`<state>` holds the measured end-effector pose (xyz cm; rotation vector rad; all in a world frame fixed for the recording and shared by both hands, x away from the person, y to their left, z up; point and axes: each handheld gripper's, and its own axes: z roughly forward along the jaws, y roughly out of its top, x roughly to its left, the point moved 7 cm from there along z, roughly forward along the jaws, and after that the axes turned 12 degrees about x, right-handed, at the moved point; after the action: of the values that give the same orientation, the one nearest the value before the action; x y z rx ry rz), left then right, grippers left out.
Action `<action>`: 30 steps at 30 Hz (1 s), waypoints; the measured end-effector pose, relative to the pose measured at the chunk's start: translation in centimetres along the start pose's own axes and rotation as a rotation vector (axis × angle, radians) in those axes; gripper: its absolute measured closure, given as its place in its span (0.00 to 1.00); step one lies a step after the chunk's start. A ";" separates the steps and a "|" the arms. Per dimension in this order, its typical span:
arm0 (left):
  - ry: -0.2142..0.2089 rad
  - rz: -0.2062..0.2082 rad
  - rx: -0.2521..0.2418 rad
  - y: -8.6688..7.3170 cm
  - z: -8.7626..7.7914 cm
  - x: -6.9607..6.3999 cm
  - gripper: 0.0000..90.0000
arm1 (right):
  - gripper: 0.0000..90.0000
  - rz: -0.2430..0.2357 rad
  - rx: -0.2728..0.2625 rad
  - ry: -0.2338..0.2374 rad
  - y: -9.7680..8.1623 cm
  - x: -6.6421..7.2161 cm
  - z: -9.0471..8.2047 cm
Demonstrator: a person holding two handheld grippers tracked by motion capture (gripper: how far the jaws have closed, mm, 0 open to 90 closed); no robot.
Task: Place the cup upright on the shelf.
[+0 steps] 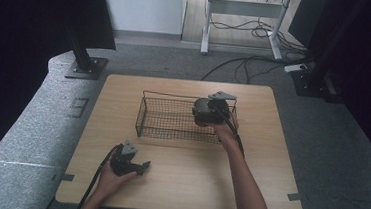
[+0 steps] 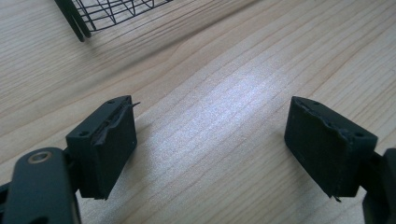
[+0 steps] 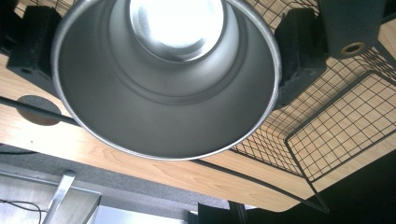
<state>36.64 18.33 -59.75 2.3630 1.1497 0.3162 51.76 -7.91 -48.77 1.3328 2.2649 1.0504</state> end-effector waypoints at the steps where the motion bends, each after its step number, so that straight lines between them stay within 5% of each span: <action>1: 0.000 0.000 0.000 0.0 0.0 0.0 0.19 | 0.16 -0.001 0.003 0.001 -0.1 0.0 0.1; 30: 0.000 -0.001 -0.001 0.0 0.0 0.0 0.19 | 0.16 -0.004 0.128 -0.043 -2.4 -0.2 3.3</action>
<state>36.63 18.32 -59.74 2.3617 1.1502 0.3162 52.34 -7.39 -52.85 1.3866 2.3360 0.8789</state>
